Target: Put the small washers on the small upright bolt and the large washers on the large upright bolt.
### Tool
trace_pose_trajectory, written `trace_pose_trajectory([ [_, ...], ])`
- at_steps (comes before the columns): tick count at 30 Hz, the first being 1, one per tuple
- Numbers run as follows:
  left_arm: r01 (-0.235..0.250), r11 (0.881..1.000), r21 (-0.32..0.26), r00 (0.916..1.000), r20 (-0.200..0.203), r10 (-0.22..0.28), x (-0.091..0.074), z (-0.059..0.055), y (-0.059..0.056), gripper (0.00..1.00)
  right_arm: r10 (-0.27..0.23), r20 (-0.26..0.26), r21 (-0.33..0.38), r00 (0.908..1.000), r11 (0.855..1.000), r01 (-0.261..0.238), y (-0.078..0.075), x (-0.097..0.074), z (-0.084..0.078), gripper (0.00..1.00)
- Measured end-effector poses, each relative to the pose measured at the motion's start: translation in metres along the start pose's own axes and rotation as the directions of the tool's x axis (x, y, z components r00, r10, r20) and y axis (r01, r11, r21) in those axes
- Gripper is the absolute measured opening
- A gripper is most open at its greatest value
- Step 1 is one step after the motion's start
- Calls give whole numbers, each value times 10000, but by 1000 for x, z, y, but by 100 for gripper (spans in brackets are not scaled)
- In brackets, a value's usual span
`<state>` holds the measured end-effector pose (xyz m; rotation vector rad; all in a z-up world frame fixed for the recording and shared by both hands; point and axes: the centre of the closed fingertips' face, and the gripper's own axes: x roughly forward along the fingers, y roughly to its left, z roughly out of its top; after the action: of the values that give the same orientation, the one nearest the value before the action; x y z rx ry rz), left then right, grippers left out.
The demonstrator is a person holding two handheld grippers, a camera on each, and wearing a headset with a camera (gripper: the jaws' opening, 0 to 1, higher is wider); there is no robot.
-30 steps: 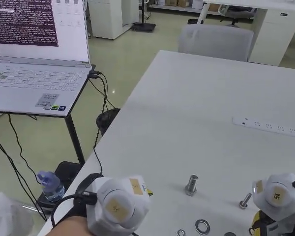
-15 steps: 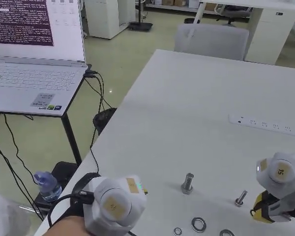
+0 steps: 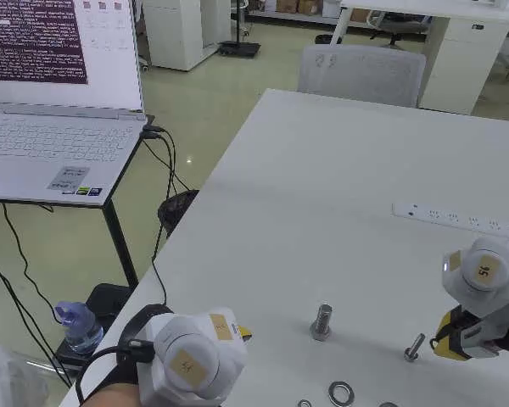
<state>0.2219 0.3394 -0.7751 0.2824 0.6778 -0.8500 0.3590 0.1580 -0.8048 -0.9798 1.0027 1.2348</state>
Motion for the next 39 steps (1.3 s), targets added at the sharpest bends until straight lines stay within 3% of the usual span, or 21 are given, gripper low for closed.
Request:
trace_pose_trajectory([
  [19,-150,9998,-165,9979,632,160,5,5,6,86,-51,15,-39,10000,10000,51,-10,4,8,13],
  [23,-149,9998,-118,9986,503,154,8,1,6,86,-28,15,-50,10000,10000,28,-11,7,10,13],
  [39,-190,9998,-113,9990,408,194,7,1,10,84,168,-200,-87,9997,9998,-170,-11,19,8,13],
])
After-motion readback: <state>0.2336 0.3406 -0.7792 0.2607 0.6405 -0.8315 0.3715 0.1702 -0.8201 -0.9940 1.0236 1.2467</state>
